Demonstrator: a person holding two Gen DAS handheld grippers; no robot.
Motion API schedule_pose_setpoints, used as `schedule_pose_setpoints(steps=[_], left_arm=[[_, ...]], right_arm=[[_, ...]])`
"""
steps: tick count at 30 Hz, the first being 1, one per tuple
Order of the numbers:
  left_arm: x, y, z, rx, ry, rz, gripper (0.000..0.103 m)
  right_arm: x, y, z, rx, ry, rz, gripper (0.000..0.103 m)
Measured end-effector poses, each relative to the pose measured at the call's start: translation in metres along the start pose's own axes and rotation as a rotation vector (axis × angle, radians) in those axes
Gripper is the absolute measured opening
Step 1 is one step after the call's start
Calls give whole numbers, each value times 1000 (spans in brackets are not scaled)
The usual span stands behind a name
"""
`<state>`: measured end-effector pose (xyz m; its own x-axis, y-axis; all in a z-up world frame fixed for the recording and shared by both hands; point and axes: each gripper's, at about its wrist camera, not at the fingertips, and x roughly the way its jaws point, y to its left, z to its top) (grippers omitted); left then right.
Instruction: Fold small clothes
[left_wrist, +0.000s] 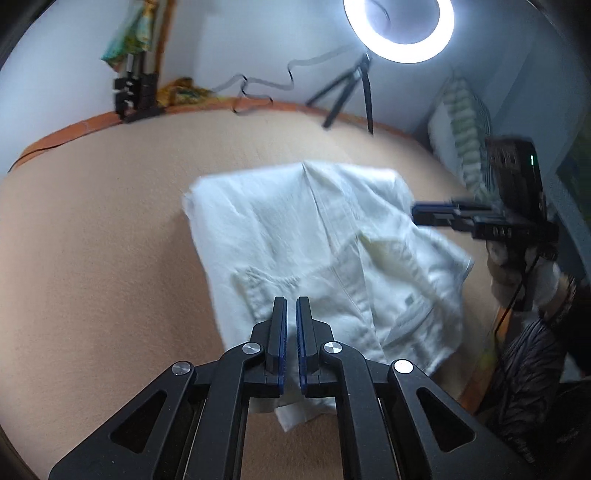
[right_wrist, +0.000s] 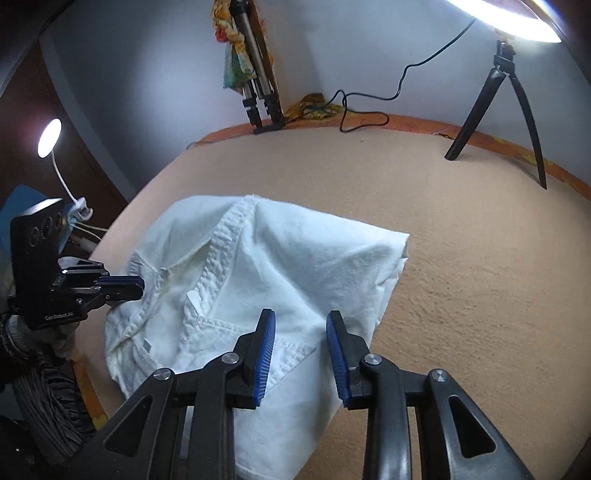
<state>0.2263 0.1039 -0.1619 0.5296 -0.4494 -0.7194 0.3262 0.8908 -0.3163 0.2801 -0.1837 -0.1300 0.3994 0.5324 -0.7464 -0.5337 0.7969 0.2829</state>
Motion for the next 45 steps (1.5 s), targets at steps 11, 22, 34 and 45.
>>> schedule_pose_setpoints(steps=[11, 22, 34, 45], left_arm=[[4, 96, 41, -446, -15, -171, 33], [45, 116, 58, -597, 26, -376, 33], [69, 125, 69, -669, 11, -438, 33], [17, 145, 79, -593, -93, -221, 30]], right_arm=[[3, -81, 13, 364, -70, 196, 64], [-4, 45, 49, -47, -126, 74, 43], [100, 137, 1, -394, 171, 101, 33], [64, 106, 13, -248, 65, 212, 32]])
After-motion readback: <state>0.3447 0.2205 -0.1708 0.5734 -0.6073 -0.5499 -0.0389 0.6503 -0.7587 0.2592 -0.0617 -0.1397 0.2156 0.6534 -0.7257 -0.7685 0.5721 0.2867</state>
